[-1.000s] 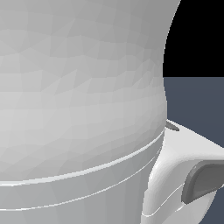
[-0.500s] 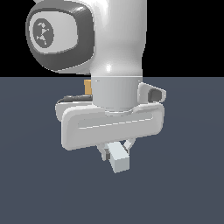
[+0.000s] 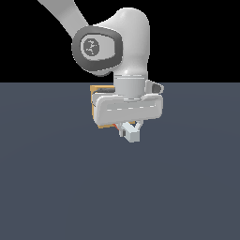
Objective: Insert the peg into the horizontal hole in a box.
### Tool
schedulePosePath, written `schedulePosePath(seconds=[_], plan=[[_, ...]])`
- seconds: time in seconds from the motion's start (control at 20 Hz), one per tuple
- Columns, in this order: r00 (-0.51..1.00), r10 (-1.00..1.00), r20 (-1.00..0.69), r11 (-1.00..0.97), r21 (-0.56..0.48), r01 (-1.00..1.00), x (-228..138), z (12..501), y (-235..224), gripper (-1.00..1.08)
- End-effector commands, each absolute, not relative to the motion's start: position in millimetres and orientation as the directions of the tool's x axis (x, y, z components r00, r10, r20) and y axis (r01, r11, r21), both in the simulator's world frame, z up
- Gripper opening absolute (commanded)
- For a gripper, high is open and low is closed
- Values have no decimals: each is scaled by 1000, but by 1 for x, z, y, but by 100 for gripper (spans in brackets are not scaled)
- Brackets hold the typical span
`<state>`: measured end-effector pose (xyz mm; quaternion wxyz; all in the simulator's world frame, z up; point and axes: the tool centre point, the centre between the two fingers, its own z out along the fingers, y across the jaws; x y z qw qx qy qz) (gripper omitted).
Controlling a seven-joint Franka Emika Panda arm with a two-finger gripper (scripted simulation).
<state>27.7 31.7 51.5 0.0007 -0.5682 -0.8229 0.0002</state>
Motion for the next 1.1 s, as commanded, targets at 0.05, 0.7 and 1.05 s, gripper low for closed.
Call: schedulePosePath(seconds=[0.05,0.7,1.05], plan=[[-362,932,0,362,0,932,33,55,59,-100],[-368,930,0,368,-2,930,36,56,76,-100],[-368,930,1,368,-3,930,34,55,79,-100]])
